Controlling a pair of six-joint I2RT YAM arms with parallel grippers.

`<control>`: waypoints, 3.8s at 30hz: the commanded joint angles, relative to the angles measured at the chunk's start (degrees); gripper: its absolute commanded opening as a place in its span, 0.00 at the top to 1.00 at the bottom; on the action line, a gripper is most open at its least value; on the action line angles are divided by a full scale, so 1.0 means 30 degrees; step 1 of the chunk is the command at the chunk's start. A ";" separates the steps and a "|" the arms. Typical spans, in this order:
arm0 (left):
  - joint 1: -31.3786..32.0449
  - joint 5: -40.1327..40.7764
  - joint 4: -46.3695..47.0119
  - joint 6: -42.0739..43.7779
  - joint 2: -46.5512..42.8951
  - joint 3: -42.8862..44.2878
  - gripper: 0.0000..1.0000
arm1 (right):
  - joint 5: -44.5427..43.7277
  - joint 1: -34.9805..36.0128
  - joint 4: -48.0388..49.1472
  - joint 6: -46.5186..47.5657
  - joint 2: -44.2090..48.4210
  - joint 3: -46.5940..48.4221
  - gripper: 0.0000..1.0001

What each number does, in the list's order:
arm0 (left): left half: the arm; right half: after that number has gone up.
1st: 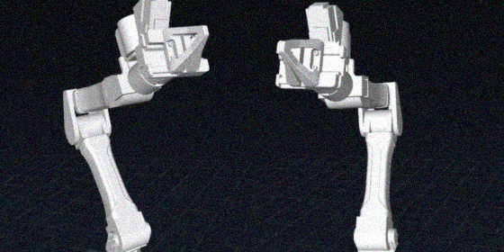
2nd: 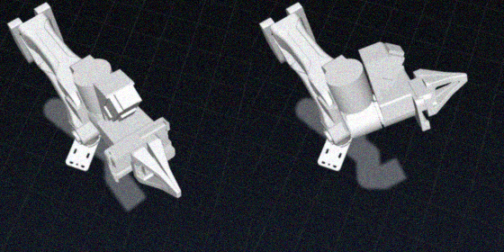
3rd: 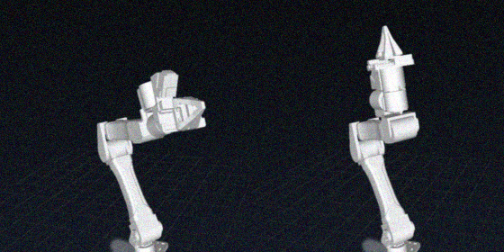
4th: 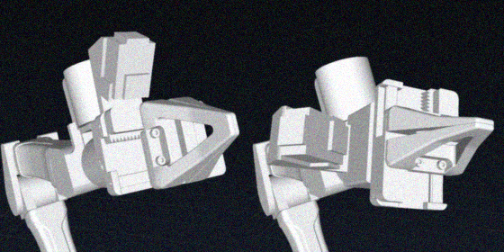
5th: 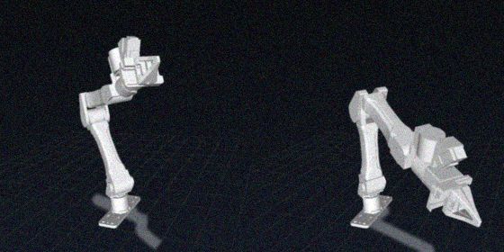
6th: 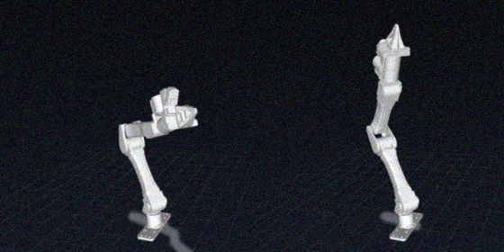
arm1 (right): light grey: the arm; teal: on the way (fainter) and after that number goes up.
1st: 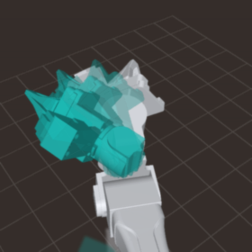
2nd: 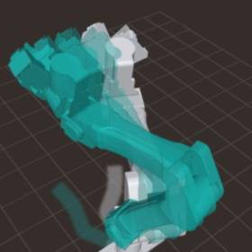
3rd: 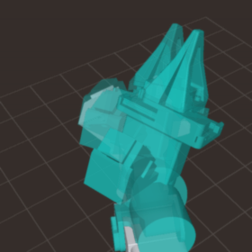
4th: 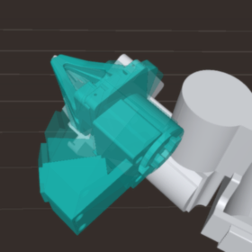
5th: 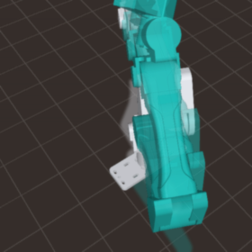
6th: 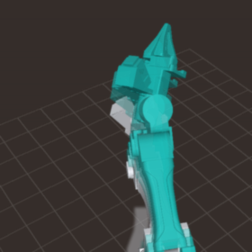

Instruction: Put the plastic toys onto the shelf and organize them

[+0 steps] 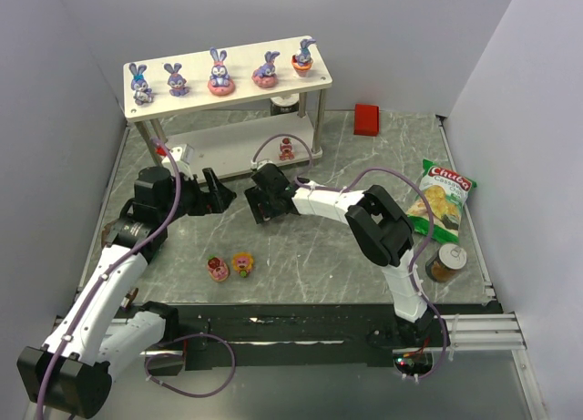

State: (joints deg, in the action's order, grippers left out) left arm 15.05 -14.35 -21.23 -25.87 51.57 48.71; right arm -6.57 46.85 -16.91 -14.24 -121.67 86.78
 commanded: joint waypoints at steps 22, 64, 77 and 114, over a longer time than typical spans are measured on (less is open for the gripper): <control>0.0052 -0.0168 0.0955 0.0478 -0.0286 0.0170 0.04 | -0.3904 0.1024 -0.1337 -0.3075 0.1796 0.1746 0.22; 0.0023 -0.0168 0.0867 0.0448 -0.0345 0.0141 0.04 | -0.3055 0.0965 -0.4091 -0.3661 -0.1338 0.4587 0.44; 0.0052 -0.0080 0.0750 0.0449 -0.0257 0.0229 0.03 | -0.3405 0.0848 -0.3769 -0.3078 -0.1486 0.5027 0.84; 0.0052 -0.0548 0.1159 0.0390 -0.0345 0.0317 0.04 | -0.1707 -0.1496 -0.0107 0.2256 -0.5175 1.2703 0.94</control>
State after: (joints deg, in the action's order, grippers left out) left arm 15.05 -14.61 -20.38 -25.12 50.48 48.66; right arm -12.75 43.35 -20.14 -9.21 -136.03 121.95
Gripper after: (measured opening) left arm 0.967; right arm 0.496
